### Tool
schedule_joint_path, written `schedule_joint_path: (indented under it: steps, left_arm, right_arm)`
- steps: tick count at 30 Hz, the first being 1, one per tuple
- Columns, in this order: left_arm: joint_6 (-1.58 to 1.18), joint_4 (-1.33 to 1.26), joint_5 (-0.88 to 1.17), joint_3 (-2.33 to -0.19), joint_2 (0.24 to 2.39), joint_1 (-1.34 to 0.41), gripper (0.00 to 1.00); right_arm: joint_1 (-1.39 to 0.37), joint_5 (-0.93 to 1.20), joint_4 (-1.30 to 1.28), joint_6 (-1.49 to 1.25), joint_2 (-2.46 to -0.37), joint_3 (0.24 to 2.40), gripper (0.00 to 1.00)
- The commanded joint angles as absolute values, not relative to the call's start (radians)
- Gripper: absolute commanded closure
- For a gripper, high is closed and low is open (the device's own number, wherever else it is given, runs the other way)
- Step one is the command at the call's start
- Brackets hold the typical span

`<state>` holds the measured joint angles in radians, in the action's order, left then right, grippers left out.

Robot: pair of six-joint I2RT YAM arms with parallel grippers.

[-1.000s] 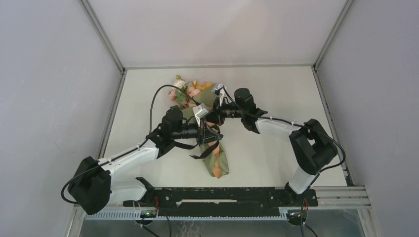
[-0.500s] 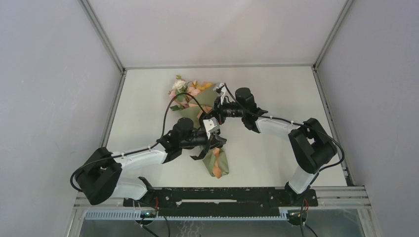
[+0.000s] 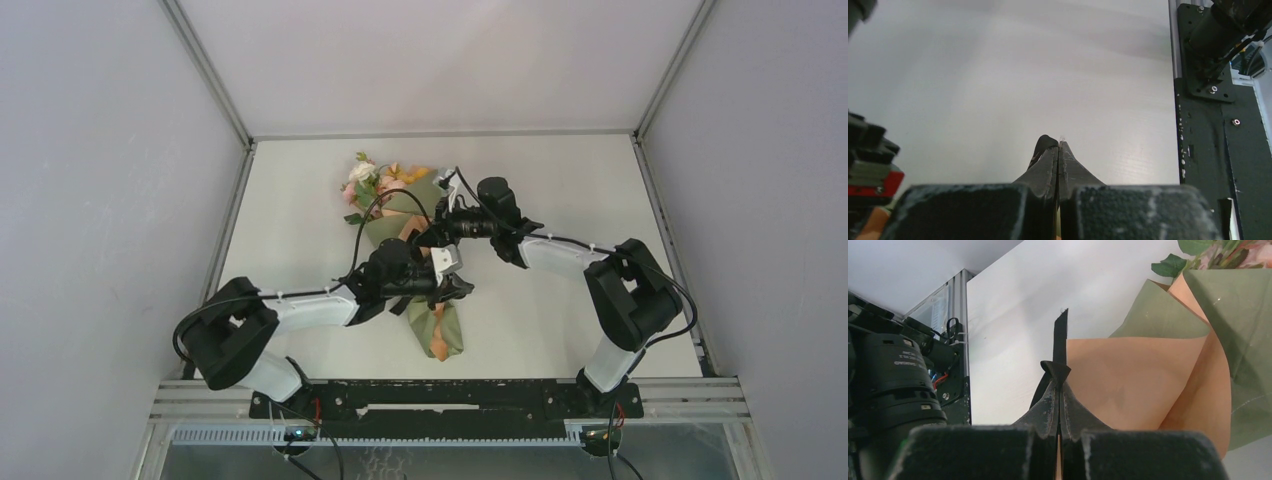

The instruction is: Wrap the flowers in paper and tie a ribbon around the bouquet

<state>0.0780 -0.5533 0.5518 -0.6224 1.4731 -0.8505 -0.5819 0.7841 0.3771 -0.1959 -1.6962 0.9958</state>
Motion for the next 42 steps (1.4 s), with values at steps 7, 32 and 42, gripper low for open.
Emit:
schedule_joint_path:
  steps: [7,32,42]
  left_arm:
    - [0.652,-0.002,0.473,-0.755,1.356,-0.861,0.32]
    - [0.535,0.443,0.727,-1.006,1.058,-0.531,0.37]
    - [0.503,0.303,0.887,-0.89,1.111,-0.368,0.27]
  right_arm:
    - [-0.563,0.819,0.355,-0.161,-1.664,1.009,1.0]
    - [-0.566,0.859,0.353,-0.107,-1.656,1.009,1.0]
    - [-0.655,0.907,0.163,0.431,-1.596,1.008,1.0]
